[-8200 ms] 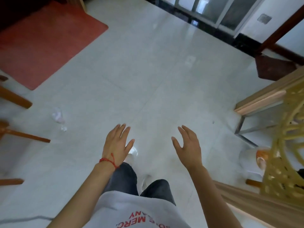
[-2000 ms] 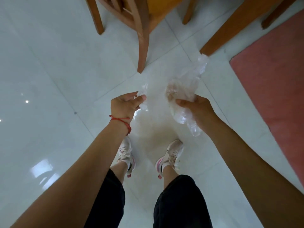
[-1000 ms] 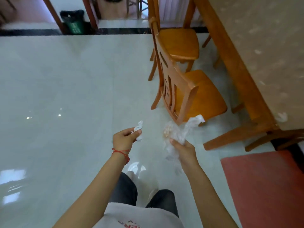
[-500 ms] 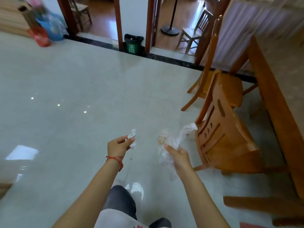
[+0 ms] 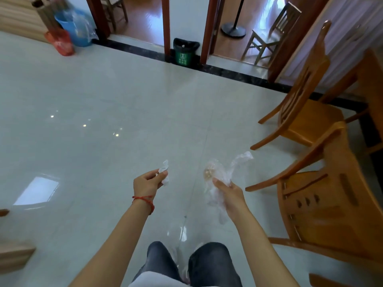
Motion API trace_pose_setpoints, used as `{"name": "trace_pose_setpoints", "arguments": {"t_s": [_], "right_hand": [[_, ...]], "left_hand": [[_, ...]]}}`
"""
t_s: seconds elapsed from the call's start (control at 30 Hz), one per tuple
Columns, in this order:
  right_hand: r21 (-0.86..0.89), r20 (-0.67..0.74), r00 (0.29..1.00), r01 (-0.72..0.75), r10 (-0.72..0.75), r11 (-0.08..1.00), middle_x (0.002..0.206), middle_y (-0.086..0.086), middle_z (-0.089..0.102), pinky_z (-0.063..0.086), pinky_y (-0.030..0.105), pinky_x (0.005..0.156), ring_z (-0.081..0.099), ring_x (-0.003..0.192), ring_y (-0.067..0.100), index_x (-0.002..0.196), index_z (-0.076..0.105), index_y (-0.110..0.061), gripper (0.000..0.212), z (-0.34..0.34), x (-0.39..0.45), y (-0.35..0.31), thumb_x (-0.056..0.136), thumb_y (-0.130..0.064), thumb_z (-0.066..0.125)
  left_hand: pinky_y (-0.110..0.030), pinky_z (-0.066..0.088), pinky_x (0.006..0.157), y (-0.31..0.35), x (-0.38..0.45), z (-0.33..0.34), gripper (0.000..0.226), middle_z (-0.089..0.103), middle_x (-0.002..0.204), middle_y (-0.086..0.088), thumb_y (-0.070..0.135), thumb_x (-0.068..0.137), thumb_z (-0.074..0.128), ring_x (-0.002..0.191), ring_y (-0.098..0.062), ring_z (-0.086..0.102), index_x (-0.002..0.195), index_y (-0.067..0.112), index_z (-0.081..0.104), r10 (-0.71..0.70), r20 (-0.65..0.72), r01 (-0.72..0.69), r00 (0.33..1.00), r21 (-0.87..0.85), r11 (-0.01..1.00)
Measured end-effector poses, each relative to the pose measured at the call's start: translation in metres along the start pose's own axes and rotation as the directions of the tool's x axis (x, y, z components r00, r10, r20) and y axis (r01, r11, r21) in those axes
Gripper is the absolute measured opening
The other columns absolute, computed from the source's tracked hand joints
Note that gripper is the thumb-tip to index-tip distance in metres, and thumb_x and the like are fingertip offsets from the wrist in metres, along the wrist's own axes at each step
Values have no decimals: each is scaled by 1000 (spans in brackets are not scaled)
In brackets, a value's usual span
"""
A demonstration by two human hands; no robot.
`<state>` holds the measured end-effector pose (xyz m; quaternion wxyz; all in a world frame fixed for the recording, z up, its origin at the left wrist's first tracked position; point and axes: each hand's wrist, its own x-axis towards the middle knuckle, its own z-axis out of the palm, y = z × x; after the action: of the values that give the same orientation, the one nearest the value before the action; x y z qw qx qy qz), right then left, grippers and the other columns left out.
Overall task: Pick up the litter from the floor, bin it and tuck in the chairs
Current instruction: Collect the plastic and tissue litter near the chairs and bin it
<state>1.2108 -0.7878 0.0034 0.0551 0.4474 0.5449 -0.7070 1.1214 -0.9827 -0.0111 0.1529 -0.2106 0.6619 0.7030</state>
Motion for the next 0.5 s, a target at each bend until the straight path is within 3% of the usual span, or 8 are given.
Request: {"name": "trace_pose_setpoints", "arguments": {"t_s": [0.2,0.5], "right_hand": [[5,-6,1000,-20,20,1000,107,13,65,50,55,91,63,102,34,114,61,-7,42,31,69,-54,76,-19,74],[-19,28,1000,-10,11,1000,108,14,66,51,54,89,64,100,35,114,62,-5,42,59,184,-163,76,-20,74]], "left_hand": [[-14,55,59,26,70,32,24,63,75,-4,2,74,70,74,-18,58,97,-1,66,-23,-23,22,999,-13,1000],[-21,57,67,86,183,108,19,64,79,-7,3,73,71,78,-21,59,92,0,67,-44,-44,43,998,-34,999]]}}
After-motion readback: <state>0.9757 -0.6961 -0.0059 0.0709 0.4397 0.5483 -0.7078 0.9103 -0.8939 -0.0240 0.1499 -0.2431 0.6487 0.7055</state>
